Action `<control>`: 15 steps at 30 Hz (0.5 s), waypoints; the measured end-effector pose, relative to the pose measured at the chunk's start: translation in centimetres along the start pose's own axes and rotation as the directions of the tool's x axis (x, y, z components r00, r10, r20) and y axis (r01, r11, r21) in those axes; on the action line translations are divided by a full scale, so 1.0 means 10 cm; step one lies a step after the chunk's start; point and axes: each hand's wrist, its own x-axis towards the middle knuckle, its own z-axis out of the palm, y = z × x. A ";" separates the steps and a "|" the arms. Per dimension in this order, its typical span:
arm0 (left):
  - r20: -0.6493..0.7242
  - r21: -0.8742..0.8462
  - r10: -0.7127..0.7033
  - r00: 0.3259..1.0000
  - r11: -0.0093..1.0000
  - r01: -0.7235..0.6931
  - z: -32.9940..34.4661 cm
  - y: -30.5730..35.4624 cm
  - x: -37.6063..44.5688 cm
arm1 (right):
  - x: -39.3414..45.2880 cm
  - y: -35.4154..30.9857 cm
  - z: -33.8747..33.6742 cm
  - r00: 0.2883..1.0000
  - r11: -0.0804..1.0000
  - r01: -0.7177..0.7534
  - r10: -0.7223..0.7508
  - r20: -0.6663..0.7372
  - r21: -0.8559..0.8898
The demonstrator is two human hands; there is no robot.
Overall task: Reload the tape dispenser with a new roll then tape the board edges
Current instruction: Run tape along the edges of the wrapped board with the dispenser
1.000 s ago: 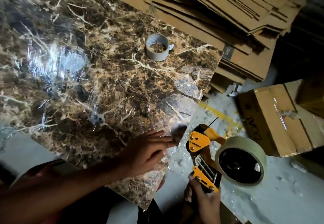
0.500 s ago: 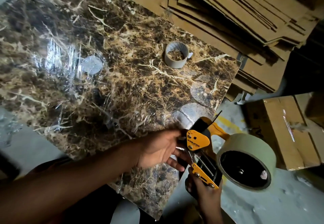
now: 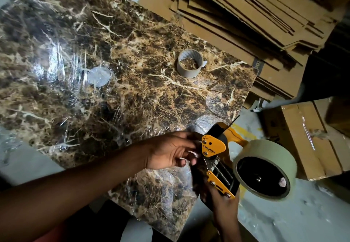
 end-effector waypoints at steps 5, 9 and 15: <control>-0.110 0.113 0.030 0.993 0.993 -0.018 -0.06 0.02 0.03 | 0.06 -0.01 0.02 0.995 0.993 0.099 -0.098 0.023 -0.068; -0.197 0.361 0.089 0.976 0.933 -0.012 -0.10 0.08 -0.02 | 0.06 -0.04 0.05 0.991 0.991 0.111 -0.106 0.080 -0.069; -0.279 0.658 0.234 0.931 0.753 0.008 -0.33 0.22 -0.05 | 0.12 -0.03 0.03 0.969 0.954 0.217 -0.185 0.166 -0.207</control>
